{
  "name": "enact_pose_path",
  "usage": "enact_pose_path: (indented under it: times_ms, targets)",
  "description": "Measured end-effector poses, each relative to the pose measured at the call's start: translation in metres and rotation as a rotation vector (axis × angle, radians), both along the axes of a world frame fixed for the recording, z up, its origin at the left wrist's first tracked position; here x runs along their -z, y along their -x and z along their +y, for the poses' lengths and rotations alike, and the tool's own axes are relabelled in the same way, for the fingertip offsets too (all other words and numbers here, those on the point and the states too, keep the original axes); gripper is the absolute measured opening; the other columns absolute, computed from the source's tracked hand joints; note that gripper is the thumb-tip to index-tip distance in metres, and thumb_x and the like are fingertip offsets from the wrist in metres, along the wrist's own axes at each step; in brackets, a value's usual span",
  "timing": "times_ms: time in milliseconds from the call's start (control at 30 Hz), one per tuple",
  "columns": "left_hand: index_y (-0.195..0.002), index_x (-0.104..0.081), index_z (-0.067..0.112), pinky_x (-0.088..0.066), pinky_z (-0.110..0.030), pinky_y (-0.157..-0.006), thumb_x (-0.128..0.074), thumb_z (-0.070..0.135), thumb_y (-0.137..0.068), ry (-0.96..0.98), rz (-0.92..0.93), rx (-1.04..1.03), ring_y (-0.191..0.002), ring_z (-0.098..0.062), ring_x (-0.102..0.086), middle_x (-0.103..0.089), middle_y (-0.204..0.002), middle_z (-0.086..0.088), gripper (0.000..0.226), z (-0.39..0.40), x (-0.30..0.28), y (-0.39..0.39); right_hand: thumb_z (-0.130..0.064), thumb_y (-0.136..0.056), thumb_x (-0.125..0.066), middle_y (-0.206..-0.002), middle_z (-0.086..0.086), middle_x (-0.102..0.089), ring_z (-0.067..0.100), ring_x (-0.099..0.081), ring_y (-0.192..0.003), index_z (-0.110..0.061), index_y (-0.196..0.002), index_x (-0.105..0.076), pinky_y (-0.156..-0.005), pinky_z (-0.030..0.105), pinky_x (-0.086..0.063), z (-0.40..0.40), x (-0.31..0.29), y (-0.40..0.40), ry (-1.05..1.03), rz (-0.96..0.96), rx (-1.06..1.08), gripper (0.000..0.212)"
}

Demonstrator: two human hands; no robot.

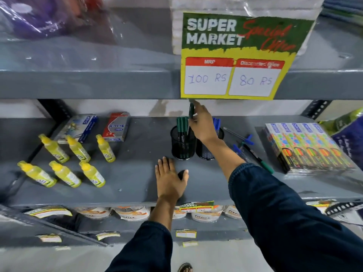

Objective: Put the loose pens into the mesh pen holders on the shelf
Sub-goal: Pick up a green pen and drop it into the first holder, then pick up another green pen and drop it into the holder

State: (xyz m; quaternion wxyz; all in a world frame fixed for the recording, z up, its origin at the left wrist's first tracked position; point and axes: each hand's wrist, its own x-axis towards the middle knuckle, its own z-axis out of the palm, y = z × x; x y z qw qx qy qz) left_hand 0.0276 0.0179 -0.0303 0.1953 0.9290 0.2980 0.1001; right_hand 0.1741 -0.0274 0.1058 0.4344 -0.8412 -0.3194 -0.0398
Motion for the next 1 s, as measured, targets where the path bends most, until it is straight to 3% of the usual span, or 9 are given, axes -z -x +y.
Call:
enact_pose_path:
  times_ms: [133, 400, 500, 633, 767, 900, 1000]
  targets:
    - [-0.143, -0.022, 0.001, -0.004, -0.043, -0.118, -0.04, 0.05, -0.089, -0.02, 0.004, 0.012, -0.143, -0.035, -0.012, -0.021, -0.153, -0.021, 0.075, 0.001, 0.002, -0.001, 0.008, -0.084, -0.05, -0.116, 0.02, -0.053, 0.027, -0.059, -0.078, -0.016, -0.138, -0.035, -0.077, 0.038, -0.053, 0.003, 0.016, 0.002, 0.103, 0.024, -0.033, 0.061]
    - [-0.142, -0.023, 0.002, -0.003, -0.043, -0.118, -0.041, 0.05, -0.089, -0.017, 0.005, 0.008, -0.143, -0.034, -0.011, -0.02, -0.153, -0.021, 0.074, 0.0, 0.0, -0.001, 0.002, -0.085, -0.056, -0.125, 0.02, -0.041, 0.032, -0.056, -0.097, -0.012, -0.144, -0.024, -0.091, 0.036, -0.048, 0.007, 0.024, 0.002, 0.313, -0.056, -0.108, 0.068]
    - [-0.143, -0.022, 0.001, -0.003, -0.043, -0.118, -0.041, 0.05, -0.089, -0.009, 0.009, 0.01, -0.143, -0.034, -0.01, -0.019, -0.154, -0.021, 0.074, 0.001, 0.0, -0.001, -0.003, -0.087, -0.056, -0.123, 0.02, -0.041, 0.031, -0.055, -0.092, -0.013, -0.145, -0.021, -0.091, 0.036, -0.047, 0.004, 0.019, 0.002, 0.292, -0.083, -0.106, 0.068]
    - [-0.142, -0.022, 0.002, -0.001, -0.043, -0.118, -0.04, 0.05, -0.089, -0.004, -0.005, 0.013, -0.143, -0.034, -0.01, -0.02, -0.154, -0.019, 0.074, 0.0, -0.001, 0.001, -0.002, -0.09, -0.049, -0.118, 0.021, -0.046, 0.026, -0.054, -0.074, -0.008, -0.137, -0.038, -0.081, 0.037, -0.05, -0.016, 0.012, -0.001, 0.007, -0.144, 0.106, 0.049]
    - [-0.143, -0.018, 0.003, -0.001, -0.043, -0.118, -0.034, 0.053, -0.09, -0.035, 0.054, 0.016, -0.143, -0.033, -0.009, -0.019, -0.154, -0.017, 0.075, 0.002, -0.003, -0.001, -0.002, -0.089, -0.047, -0.115, 0.02, -0.05, 0.031, -0.058, -0.089, -0.006, -0.123, -0.051, -0.079, 0.034, -0.048, -0.057, 0.02, -0.007, -0.174, -0.118, 0.378, 0.034]
    - [-0.141, -0.022, 0.001, -0.006, -0.045, -0.118, -0.038, 0.052, -0.09, -0.078, 0.073, 0.006, -0.142, -0.035, -0.015, -0.023, -0.152, -0.02, 0.074, 0.001, -0.006, -0.001, -0.003, -0.087, -0.046, -0.118, 0.023, -0.051, 0.038, -0.053, -0.102, -0.002, -0.115, -0.054, -0.085, 0.042, -0.045, -0.115, 0.049, -0.007, -0.012, 0.006, 0.62, 0.029]
    - [-0.14, -0.024, 0.0, -0.007, -0.045, -0.118, -0.04, 0.05, -0.089, -0.082, 0.065, 0.017, -0.141, -0.036, -0.017, -0.025, -0.151, -0.021, 0.074, 0.0, -0.006, 0.0, -0.006, -0.087, -0.047, -0.117, 0.025, -0.055, 0.041, -0.05, -0.106, 0.0, -0.114, -0.055, -0.086, 0.046, -0.041, -0.158, 0.076, 0.004, 0.275, 0.035, 0.759, 0.028]
